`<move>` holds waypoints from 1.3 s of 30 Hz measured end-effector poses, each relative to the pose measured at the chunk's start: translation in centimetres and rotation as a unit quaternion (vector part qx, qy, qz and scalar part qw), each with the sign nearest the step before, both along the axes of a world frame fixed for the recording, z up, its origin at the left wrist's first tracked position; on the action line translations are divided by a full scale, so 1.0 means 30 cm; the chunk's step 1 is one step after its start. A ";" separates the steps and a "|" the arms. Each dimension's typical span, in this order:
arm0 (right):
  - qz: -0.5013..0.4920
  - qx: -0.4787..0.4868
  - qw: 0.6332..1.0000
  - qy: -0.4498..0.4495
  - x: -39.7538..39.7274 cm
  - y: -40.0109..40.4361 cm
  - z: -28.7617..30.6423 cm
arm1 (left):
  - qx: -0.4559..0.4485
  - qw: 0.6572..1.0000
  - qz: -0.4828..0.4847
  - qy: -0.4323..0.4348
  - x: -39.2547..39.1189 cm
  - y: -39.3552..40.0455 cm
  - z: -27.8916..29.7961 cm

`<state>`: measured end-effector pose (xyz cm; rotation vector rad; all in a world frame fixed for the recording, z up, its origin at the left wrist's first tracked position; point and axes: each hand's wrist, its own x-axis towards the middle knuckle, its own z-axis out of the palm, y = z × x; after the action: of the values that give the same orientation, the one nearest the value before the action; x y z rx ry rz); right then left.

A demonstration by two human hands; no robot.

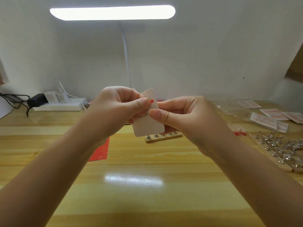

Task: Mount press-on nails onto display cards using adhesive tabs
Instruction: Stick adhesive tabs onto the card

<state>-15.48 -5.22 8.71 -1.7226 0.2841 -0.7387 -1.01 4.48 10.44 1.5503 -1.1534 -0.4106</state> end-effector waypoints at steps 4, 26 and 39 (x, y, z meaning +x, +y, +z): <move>0.001 -0.001 1.000 -0.002 0.002 -0.001 -0.002 | 0.011 1.000 0.002 -0.005 0.004 -0.002 -0.003; -0.162 -0.160 0.973 -0.029 0.017 0.008 -0.030 | 0.001 1.000 0.012 0.010 -0.033 -0.001 -0.005; -0.203 -0.116 0.970 -0.068 0.001 -0.023 -0.009 | -0.050 0.986 0.015 0.156 -0.036 -0.008 -0.003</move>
<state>-15.46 -5.91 8.45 -1.8431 0.4794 -1.2261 -2.09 4.26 10.34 1.3579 -0.8932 -0.5465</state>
